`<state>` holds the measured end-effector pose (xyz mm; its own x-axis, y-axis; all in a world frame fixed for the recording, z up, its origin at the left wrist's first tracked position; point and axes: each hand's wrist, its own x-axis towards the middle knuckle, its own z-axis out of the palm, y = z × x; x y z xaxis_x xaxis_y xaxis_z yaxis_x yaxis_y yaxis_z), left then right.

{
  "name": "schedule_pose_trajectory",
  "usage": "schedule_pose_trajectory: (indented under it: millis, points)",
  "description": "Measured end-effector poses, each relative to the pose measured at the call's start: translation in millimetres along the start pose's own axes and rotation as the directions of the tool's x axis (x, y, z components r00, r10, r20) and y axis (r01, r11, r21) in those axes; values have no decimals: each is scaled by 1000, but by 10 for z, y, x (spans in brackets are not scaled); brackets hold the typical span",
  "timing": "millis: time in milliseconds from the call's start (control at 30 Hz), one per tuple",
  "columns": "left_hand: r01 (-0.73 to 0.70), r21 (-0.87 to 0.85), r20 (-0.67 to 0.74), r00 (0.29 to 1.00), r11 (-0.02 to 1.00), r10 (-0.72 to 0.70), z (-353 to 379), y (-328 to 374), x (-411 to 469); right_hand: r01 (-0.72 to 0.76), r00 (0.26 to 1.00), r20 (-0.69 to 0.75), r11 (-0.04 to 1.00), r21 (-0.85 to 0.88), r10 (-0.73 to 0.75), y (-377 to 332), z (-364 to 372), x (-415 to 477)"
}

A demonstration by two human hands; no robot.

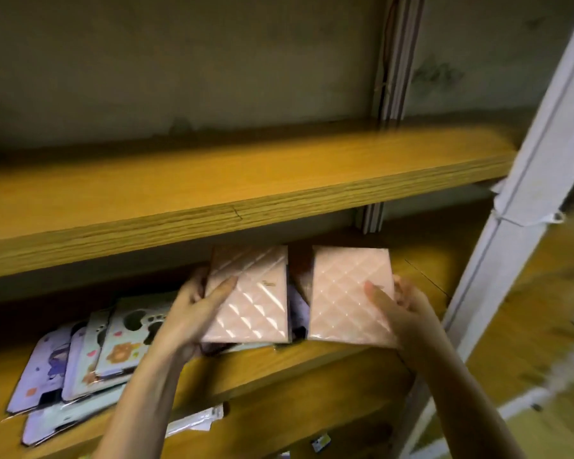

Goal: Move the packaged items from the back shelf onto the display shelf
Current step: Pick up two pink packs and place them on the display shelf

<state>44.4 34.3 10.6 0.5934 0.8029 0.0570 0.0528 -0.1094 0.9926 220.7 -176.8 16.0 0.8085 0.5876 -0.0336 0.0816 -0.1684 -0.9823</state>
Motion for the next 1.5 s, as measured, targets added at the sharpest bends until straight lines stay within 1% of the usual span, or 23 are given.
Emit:
schedule_pose_trajectory:
  millis: [67,100,200,300,367,467,800,900,1033,1200,1267,1367,1500]
  points:
    - [59,-52,56,997,997,-56,176,31,-62,-2,1000,-20,999,49,3,18,-214,-147]
    - [68,-73,95,994,995,-61,281,58,-100,2,1000,-31,998,63,0,19,-338,-226]
    - [48,-93,210,977,995,-27,661,170,-190,17,994,-110,995,94,-7,58,-738,-410]
    - [57,-109,311,950,992,-20,1078,297,-286,-1,977,-212,993,118,27,141,-1121,-555]
    - [60,-122,350,937,991,-13,1347,329,-365,-4,966,-256,994,110,33,196,-1387,-647]
    - [88,-132,386,922,987,-31,1742,365,-550,-10,958,-284,994,111,42,282,-1817,-765]
    - [81,-174,414,910,981,-2,3272,558,-1286,1,952,-305,999,54,15,578,-3462,-886]
    - [105,-187,393,919,977,-23,3713,562,-1386,-4,959,-283,1000,31,13,650,-3894,-869]
    - [118,-198,353,935,973,-42,4216,604,-1426,-20,972,-232,998,51,32,710,-4369,-776]
    - [114,-162,339,939,980,-53,4704,601,-1297,-28,977,-207,995,100,49,816,-4834,-501]
    - [96,-146,347,937,985,-40,4940,609,-1187,-29,975,-217,993,118,54,865,-5008,-354]
    - [82,-131,343,939,988,-32,5354,645,-977,-52,970,-230,993,105,75,920,-5312,-54]
    - [112,-164,340,939,980,-50,5974,652,-600,-36,970,-239,997,72,52,960,-5735,450]
